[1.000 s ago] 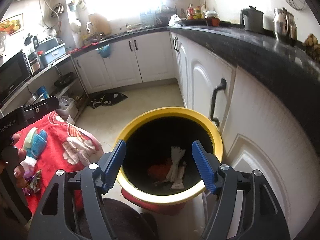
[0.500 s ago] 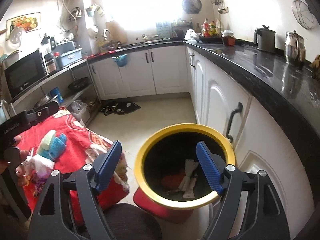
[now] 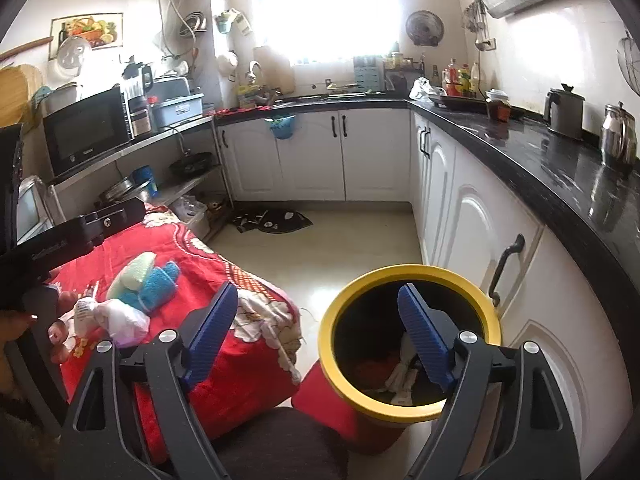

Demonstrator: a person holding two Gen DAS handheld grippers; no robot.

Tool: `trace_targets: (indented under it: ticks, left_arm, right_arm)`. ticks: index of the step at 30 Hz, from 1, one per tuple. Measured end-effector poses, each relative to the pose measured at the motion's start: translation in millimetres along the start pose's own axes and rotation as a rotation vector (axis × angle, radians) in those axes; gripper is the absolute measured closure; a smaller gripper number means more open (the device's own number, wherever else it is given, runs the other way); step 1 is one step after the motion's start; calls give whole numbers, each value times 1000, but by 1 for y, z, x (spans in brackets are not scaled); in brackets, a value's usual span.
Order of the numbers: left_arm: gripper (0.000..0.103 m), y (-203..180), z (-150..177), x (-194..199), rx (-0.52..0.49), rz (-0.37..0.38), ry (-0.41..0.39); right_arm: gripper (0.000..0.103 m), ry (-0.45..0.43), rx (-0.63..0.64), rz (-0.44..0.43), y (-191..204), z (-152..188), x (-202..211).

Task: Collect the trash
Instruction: 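Move both open tools back toward the remaining trash on the bedspread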

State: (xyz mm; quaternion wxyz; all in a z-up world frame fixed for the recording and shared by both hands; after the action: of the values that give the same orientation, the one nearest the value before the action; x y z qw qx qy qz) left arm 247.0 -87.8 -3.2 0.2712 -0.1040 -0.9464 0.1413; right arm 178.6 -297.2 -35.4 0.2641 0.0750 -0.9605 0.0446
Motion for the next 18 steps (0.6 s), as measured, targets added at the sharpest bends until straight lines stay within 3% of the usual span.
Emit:
trace_targets:
  ticks: [18]
  left_arm:
    - [11, 59, -11, 38, 73, -75, -61]
  right_arm:
    - [23, -16, 79, -93, 53, -6, 7]
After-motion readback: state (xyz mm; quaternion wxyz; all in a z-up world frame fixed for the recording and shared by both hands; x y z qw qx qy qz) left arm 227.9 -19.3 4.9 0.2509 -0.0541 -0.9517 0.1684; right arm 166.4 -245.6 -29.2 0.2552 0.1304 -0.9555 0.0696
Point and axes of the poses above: each gripper's, at about its wrist camera, not at the fingertips, and x roughly against the way its jaws point, y to its left, z to its underside, the point moved 6 cm from there along -x, roughly the way its jaws point, and after that the axes turned 10 degrees about x, right-handed, at the moved point
